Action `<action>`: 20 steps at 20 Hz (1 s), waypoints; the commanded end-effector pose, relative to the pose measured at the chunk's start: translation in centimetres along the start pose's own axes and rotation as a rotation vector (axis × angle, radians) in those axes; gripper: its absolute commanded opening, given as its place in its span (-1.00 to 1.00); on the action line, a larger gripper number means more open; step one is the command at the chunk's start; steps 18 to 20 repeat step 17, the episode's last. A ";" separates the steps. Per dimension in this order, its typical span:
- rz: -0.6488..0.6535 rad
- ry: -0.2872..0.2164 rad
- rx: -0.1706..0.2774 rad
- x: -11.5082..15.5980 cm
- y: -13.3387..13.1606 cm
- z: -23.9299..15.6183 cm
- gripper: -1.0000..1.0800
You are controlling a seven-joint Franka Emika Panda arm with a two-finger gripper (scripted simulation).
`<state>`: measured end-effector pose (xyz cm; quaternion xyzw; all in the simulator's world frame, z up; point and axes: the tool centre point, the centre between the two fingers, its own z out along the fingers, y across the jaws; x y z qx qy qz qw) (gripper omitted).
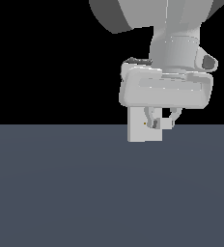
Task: Plug the charger into the wall socket.
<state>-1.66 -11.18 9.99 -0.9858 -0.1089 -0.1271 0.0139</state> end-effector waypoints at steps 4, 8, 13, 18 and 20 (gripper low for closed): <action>-0.001 0.000 -0.001 1.6 0.0 0.4 -1.00; -0.001 0.000 -0.001 3.2 0.0 0.8 -1.00; -0.001 0.000 -0.001 4.3 0.0 1.1 -1.00; 0.000 0.000 0.000 4.4 0.0 1.1 -1.00; 0.000 0.000 0.000 4.4 0.0 1.1 -1.00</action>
